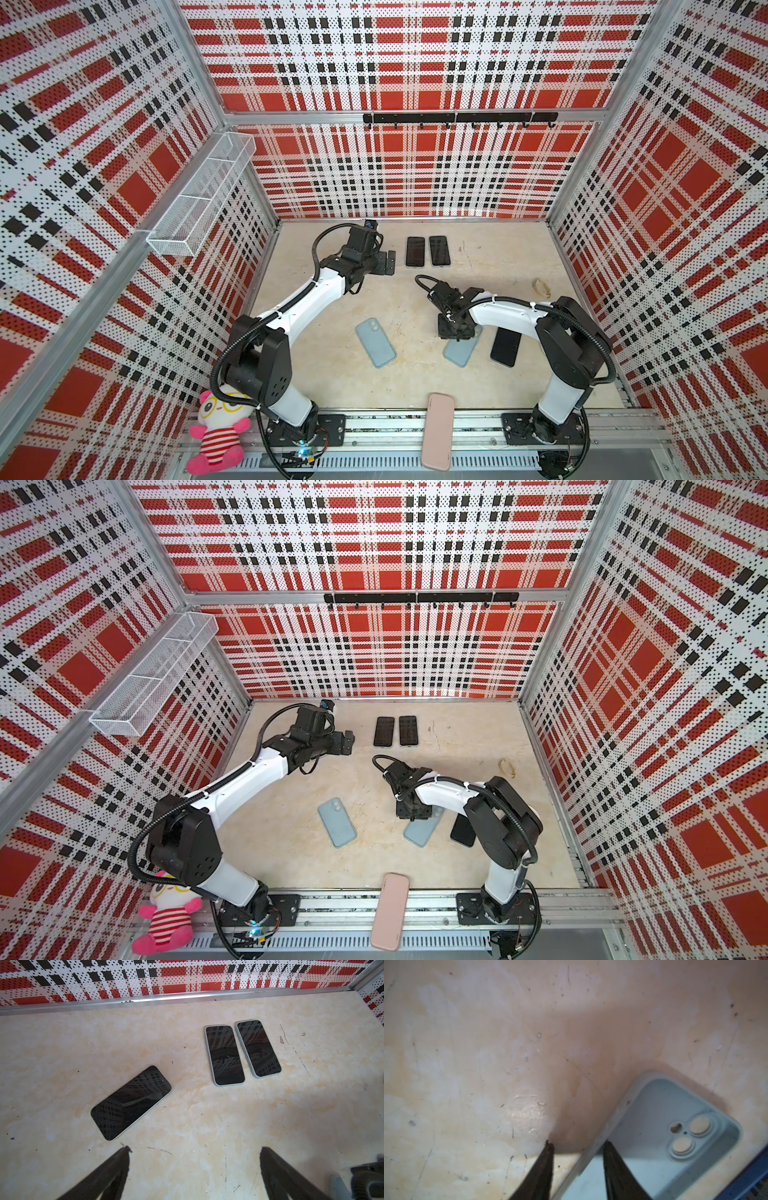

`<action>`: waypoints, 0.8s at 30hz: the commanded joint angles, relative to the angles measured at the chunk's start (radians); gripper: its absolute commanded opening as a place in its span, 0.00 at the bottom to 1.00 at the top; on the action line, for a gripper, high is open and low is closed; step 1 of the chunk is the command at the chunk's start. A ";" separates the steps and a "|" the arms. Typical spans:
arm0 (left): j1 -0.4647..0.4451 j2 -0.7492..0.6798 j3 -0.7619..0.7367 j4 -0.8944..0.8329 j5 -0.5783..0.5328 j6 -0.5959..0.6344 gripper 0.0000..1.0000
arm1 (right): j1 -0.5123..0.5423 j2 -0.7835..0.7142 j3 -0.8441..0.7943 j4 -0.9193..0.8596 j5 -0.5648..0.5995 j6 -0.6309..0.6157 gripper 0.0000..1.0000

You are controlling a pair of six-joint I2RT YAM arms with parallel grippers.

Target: Put the phone into the phone case

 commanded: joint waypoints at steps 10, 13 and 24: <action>0.062 -0.007 -0.012 0.014 0.017 -0.003 1.00 | 0.007 -0.040 0.136 -0.092 0.034 -0.233 0.10; 0.081 -0.004 -0.012 0.015 0.022 -0.006 1.00 | 0.005 -0.036 0.194 -0.115 0.011 -0.381 0.06; 0.104 0.008 -0.012 0.014 0.046 -0.013 1.00 | -0.020 -0.011 0.137 -0.204 -0.019 -0.039 0.41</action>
